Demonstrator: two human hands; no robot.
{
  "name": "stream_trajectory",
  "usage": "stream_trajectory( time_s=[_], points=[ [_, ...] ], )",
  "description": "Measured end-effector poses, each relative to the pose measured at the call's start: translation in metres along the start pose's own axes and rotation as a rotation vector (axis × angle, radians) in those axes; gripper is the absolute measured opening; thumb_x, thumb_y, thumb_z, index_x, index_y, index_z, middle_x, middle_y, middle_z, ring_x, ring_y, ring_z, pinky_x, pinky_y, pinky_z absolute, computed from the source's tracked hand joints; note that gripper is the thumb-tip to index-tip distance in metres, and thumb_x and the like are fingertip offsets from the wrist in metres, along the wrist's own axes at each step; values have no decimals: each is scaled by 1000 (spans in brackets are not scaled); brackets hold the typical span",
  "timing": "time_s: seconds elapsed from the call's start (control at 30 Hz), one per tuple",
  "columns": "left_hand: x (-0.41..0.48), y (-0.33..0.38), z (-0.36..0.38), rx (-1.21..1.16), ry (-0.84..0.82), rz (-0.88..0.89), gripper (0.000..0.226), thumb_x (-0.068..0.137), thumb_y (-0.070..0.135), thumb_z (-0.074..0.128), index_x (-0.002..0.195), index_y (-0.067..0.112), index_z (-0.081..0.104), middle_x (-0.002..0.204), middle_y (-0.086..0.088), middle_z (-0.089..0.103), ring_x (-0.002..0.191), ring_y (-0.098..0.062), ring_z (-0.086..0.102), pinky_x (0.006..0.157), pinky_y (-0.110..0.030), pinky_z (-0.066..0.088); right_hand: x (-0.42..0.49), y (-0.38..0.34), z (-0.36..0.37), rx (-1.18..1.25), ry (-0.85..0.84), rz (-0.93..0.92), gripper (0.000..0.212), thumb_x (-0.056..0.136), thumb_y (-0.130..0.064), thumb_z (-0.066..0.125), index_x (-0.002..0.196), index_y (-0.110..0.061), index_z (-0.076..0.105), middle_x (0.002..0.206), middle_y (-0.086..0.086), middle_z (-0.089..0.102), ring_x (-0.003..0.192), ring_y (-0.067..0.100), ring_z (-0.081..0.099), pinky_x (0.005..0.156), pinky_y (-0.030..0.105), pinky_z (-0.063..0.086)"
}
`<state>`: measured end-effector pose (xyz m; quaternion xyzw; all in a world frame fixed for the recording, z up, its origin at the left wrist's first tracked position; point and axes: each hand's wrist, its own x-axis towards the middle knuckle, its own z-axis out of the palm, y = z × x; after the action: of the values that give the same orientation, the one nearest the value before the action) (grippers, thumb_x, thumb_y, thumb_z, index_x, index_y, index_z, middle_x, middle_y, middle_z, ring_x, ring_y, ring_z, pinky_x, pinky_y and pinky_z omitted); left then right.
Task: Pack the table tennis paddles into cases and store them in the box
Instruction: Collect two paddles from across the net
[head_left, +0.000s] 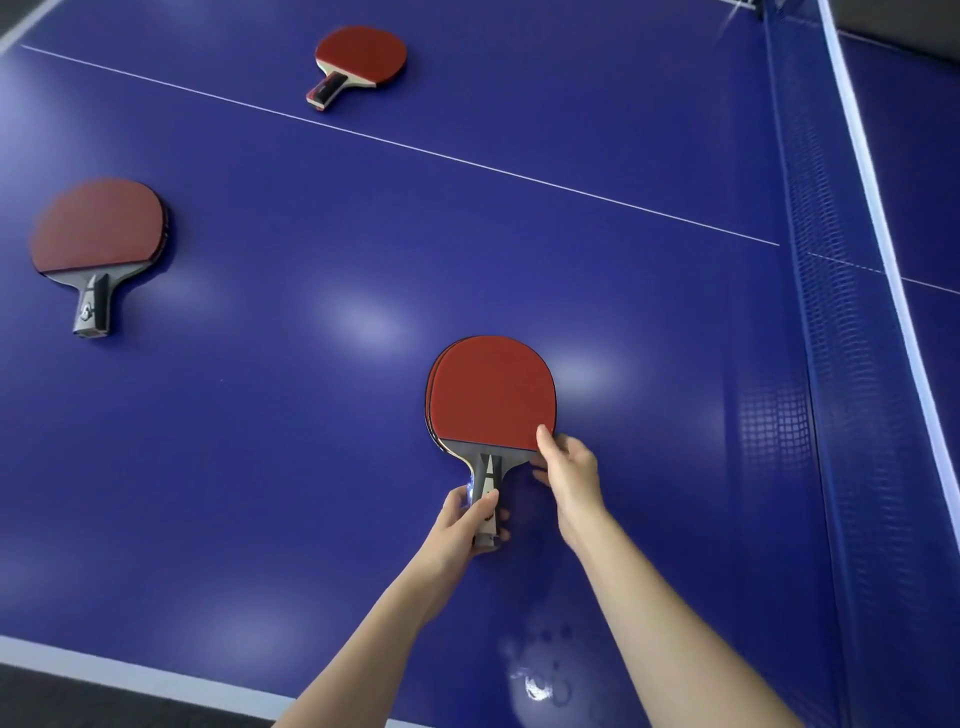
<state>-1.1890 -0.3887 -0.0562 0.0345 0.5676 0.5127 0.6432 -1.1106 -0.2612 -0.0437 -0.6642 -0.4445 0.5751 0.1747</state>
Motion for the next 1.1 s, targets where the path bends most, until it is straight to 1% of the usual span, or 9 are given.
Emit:
stream_trajectory(
  time_s=[0.07,0.1,0.17,0.23,0.37,0.6,0.73,0.9,1.1],
  points=[
    [0,0,0,18,1,16,29,96,32,53,115,10,50,89,-5,62,73,-16,62,74,-24,53,14,-14,2,91,-70,69,26,91,-30,60,106,-9,63,110,10,68,100,23,64,90,42,54],
    [0,0,0,29,6,26,29,97,31,53,115,9,50,88,-5,62,73,-16,62,75,-24,53,18,-20,3,129,-109,104,28,91,-28,62,111,-7,61,110,9,68,98,22,65,84,39,55],
    [0,0,0,56,29,45,28,97,31,51,115,10,50,87,-5,60,72,-14,61,76,-25,53,23,-30,4,169,-170,175,28,91,-25,62,113,-8,59,107,6,68,89,18,65,68,32,55],
    [1,2,1,101,45,69,27,97,33,50,114,11,50,85,-3,59,71,-12,61,75,-24,52,26,-36,5,161,-185,217,26,91,-24,62,112,-9,57,104,6,66,85,17,64,63,30,53],
    [3,10,4,151,38,96,27,98,36,47,112,14,50,84,-2,59,70,-10,60,75,-25,51,30,-42,2,196,-182,235,22,92,-23,60,110,-10,57,97,5,66,85,18,63,65,31,54],
    [-3,21,11,213,-10,148,27,98,37,47,117,17,48,89,-2,57,75,-9,60,78,-24,51,26,-51,-11,397,-237,250,20,94,-25,56,107,-10,57,106,10,67,98,27,66,70,32,58],
    [-10,30,16,277,-31,202,24,98,36,48,116,21,49,90,-3,57,78,-9,60,85,-32,51,18,-57,-19,438,-257,194,26,94,-26,57,109,-5,59,107,13,69,97,28,67,65,33,60],
    [-21,38,29,326,-39,260,23,98,36,48,113,20,49,87,1,60,78,-8,61,86,-33,51,4,-67,-32,484,-250,121,36,93,-25,58,121,-2,55,114,16,66,103,31,65,80,41,58],
    [-35,49,59,377,-90,307,22,98,33,48,115,21,50,88,0,61,77,-8,61,85,-32,51,-14,-80,-71,576,-208,35,35,93,-23,58,120,-1,56,115,16,66,102,30,66,74,38,58]
  ],
)
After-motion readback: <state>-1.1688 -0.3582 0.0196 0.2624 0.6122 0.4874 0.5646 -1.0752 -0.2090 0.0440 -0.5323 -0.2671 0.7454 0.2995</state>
